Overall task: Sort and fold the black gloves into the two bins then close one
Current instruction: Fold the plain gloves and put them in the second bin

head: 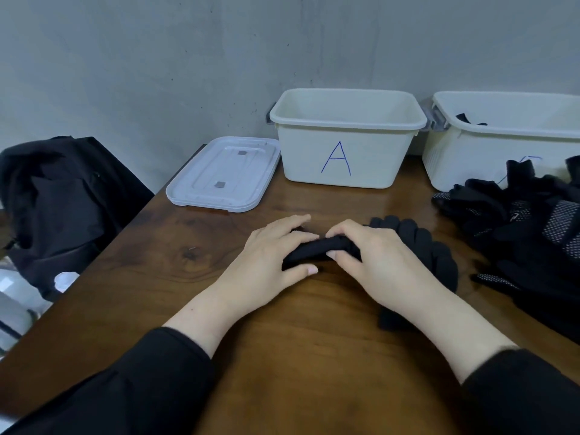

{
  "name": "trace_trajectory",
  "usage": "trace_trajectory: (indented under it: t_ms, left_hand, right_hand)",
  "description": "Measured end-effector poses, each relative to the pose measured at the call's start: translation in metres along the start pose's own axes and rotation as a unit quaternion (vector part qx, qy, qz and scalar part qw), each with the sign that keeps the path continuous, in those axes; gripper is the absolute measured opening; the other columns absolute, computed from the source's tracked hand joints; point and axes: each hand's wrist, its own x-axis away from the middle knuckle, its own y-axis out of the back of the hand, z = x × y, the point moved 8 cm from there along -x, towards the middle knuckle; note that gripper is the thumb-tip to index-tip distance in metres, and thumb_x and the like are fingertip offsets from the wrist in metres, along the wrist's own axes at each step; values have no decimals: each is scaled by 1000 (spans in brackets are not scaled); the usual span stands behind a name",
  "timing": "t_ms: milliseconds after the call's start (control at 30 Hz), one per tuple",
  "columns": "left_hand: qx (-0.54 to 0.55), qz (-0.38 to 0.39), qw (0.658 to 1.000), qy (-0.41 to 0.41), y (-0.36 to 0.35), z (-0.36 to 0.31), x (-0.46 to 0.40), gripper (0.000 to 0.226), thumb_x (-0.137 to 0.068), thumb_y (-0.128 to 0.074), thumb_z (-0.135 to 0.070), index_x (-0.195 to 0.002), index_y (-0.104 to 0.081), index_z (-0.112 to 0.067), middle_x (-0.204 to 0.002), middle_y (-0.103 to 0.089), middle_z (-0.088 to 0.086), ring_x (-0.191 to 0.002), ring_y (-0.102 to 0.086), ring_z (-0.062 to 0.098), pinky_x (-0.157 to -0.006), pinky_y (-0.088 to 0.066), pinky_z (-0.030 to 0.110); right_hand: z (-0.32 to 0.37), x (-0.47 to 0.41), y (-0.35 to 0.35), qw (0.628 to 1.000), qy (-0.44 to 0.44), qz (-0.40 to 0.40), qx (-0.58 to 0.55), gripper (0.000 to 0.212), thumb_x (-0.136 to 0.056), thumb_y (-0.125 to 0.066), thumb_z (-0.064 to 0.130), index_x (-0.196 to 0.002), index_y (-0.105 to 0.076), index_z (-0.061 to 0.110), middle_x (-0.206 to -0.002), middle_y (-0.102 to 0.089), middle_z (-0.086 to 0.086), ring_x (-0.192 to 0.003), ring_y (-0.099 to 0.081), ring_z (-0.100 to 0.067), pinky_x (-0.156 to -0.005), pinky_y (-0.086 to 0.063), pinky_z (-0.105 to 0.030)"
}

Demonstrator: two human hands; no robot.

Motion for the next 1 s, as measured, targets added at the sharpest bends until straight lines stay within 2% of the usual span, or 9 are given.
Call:
trace_trajectory:
  t_ms: [100, 200, 367, 500, 633, 733, 833, 900, 1000]
  left_hand:
    - [170, -31, 982, 74, 13, -1, -1, 9, -91, -74, -28, -100, -75, -30, -130, -62, -22, -125, -51, -7, -109, -36, 23]
    - [311, -61, 940, 129, 20, -9, -5, 3, -91, -74, -23, -92, -76, -21, -93, -75, -7, -89, -70, 8, -81, -52, 26]
    - [464, -45, 872, 147, 8, -40, -28, 31, -86, -79, -11, -115, -70, -16, -109, -76, 0, -106, -71, 16, -94, -56, 35]
    - [506, -87, 846, 142, 1, -63, -52, 34, -86, -79, -10, -118, -71, -14, -113, -76, -1, -109, -71, 17, -99, -54, 39]
    - [521, -106, 837, 132, -10, -86, -75, 31, -87, -78, -10, -117, -70, -12, -110, -77, -1, -105, -72, 15, -93, -56, 35]
    - [513, -111, 839, 145, -19, -97, -88, 29, -86, -80, -16, -112, -69, -15, -106, -77, -4, -102, -73, 14, -90, -58, 33]
    - [510, -130, 822, 217, -31, -99, -93, 26, -90, -76, -33, -107, -68, -16, -101, -77, 3, -93, -75, 20, -76, -59, 31]
    - [570, -76, 766, 288, -52, -104, -91, 44, -96, -61, -50, -109, -68, -9, -102, -76, 14, -87, -75, 24, -71, -60, 33]
    - [699, 77, 652, 281, -73, -132, -94, 65, -99, -43, -63, -127, -64, -8, -118, -72, 18, -109, -71, 33, -94, -57, 48]
  right_hand:
    - [-7, 3, 14, 986, -68, 15, -150, 10, -96, -63, 43, -105, -59, 39, -90, -69, 14, -80, -64, -4, -70, -52, -24]
    - [-16, 5, 30, 950, -114, -40, -287, 9, -92, -71, 36, -99, -67, 31, -92, -73, 14, -84, -69, -2, -75, -54, -20]
    - [-39, 12, 51, 852, -196, -83, -479, 21, -92, -73, 27, -110, -71, 17, -104, -77, -1, -101, -74, -21, -96, -57, -50]
    - [-43, 23, 61, 777, -191, -66, -596, 34, -97, -66, 23, -129, -64, 10, -123, -73, -7, -115, -69, -25, -100, -53, -47]
    - [-56, 35, 71, 728, -207, -89, -648, 33, -98, -63, 16, -128, -61, 2, -123, -72, -11, -117, -68, -25, -107, -49, -47]
    - [-65, 38, 97, 760, -182, -147, -606, 25, -99, -60, 6, -123, -65, 5, -118, -74, -10, -113, -70, -25, -102, -53, -48]
    - [-81, 44, 131, 836, -177, -256, -453, 22, -94, -67, 7, -113, -70, 18, -107, -77, 4, -103, -72, -13, -96, -57, -42]
    - [-83, 48, 154, 907, -146, -303, -254, 25, -90, -73, 11, -103, -66, 32, -101, -72, 14, -98, -67, -2, -92, -54, -30]
    - [-66, 43, 151, 974, 11, -224, -17, 46, -78, -75, -7, -108, -67, 27, -111, -63, 16, -109, -59, -4, -98, -45, -22]
